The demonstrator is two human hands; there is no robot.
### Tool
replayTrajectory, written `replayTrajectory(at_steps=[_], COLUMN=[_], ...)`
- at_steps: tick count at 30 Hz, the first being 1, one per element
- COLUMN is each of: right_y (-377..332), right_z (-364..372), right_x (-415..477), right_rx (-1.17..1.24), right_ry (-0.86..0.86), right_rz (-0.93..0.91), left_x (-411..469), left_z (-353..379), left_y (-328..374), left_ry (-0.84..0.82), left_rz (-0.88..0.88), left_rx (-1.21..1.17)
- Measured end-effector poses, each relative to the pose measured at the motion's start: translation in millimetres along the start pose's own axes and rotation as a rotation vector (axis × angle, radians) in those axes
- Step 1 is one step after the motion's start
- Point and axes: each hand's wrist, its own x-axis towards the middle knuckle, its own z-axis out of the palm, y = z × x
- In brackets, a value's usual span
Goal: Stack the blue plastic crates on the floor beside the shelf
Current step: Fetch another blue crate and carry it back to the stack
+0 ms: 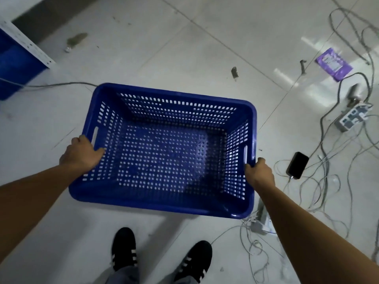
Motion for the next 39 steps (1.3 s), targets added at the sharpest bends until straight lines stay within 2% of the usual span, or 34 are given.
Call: replayTrajectory(at_steps=[11,16,22,28,39], right_y=[-3.5,-3.6,-18.8,-81.9,-202.1], right_z=[37.6,36.2,7.4,-104.3,-406.3], right_x=[33.9,36.8,9.7,-48.4,-235.2], right_rx=[0.078,0.085,0.062,0.039,0.228], right_ry=[0.144,0.182,0.167,0.167,0.304], right_rz=[0.058,0.065,0.058,-0.037,-0.25], left_x=[70.9,71.4,52.8,-2.9,-174.6], left_z=[23.0,18.3,-21.6,-150.9,-498.5], left_y=[-19.2,-22.5,-32.5,-16.7,35.8], left_ry=[0.057,0.096,0.121,0.105,0.346], left_rz=[-0.07,-0.027,0.001,0.001,0.139], left_rx=[-0.127,-0.023,-0.047,-0.05,-0.166])
